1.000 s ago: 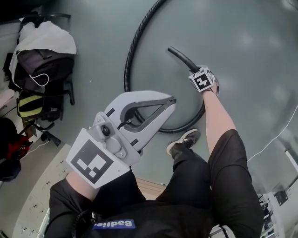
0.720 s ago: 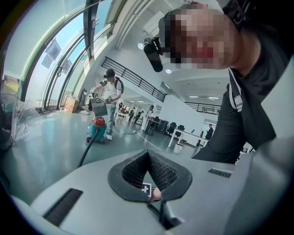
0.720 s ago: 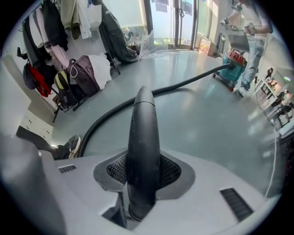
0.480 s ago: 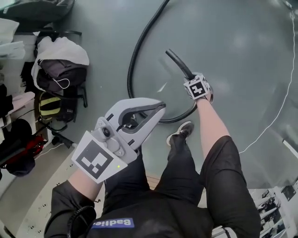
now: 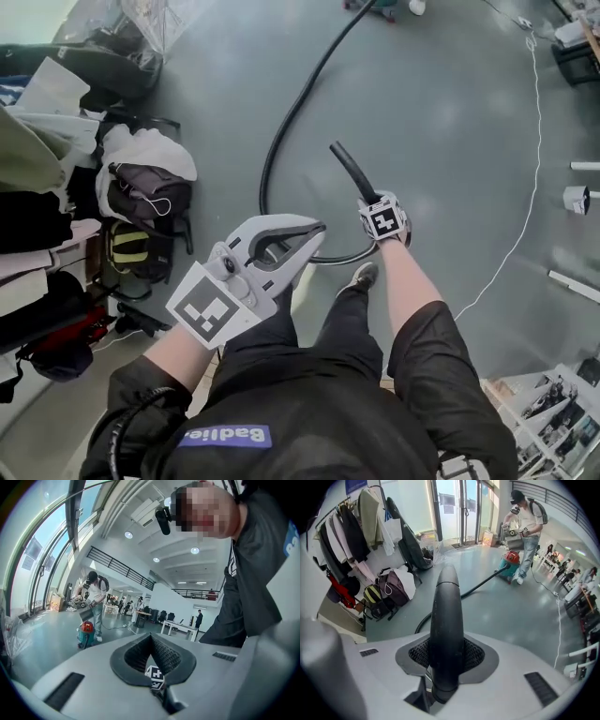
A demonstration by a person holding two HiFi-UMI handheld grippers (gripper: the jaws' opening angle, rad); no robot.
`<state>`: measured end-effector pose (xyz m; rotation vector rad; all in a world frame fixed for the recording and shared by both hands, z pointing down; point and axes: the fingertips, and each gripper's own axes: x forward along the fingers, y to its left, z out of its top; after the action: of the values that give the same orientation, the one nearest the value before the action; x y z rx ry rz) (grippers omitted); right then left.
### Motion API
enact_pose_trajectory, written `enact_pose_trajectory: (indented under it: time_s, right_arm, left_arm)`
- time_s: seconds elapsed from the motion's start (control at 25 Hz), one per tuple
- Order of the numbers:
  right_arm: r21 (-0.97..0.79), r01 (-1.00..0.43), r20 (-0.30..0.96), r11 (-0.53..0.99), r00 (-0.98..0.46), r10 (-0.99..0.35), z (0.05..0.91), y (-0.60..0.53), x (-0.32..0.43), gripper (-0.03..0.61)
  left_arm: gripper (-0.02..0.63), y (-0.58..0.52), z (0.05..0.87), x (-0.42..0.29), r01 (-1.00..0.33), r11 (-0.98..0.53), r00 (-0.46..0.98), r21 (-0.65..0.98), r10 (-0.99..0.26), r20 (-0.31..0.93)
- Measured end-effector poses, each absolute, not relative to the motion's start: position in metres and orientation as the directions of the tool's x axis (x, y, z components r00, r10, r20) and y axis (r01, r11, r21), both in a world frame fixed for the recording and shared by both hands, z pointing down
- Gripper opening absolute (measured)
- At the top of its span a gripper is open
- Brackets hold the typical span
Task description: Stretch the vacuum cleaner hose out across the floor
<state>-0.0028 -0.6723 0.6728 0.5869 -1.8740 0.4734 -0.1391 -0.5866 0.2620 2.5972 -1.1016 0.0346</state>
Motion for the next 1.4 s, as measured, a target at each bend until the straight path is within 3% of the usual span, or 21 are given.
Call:
enact_pose_trajectory:
  time_s: [0.4, 0.76, 1.0, 1.24, 1.4]
  right_arm:
    - [-0.093, -0.724, 0.904, 0.684, -0.349, -0.247, 0.56, -0.592, 0.026, 0.133]
    - [-0.2, -0.72, 0.845, 0.664, -0.47, -0.256, 0.526, -0.502, 0.073, 0.133]
    - [-0.208, -0.711, 0.827, 0.672, -0.494, -0.268, 0.506, -0.443, 0.085, 0.133]
    - [-0.222, -0.711, 0.799, 0.667, -0.525, -0.293, 0.486, -0.377, 0.058, 0.133]
    - [-0.163, -0.762, 0.8, 0.627, -0.474, -0.367, 0.467, -0.338, 0.03, 0.133]
  left_arm:
    - [-0.002, -0.512, 0.181, -0.154, -0.753, -0.626, 0.652, 0.201, -0.751, 0.106]
    - [-0.002, -0.412, 0.138, -0.073, -0.827, -0.539, 0.558, 0.158, -0.822, 0.117]
    - [-0.002, -0.353, 0.118, -0.04, -0.818, -0.559, 0.573, 0.136, -0.812, 0.106]
    - [-0.002, -0.282, 0.109, -0.066, -0.788, -0.6, 0.612, 0.137, -0.788, 0.067]
    - [-0.002, -0.229, 0.115, -0.111, -0.76, -0.635, 0.646, 0.136, -0.762, 0.053]
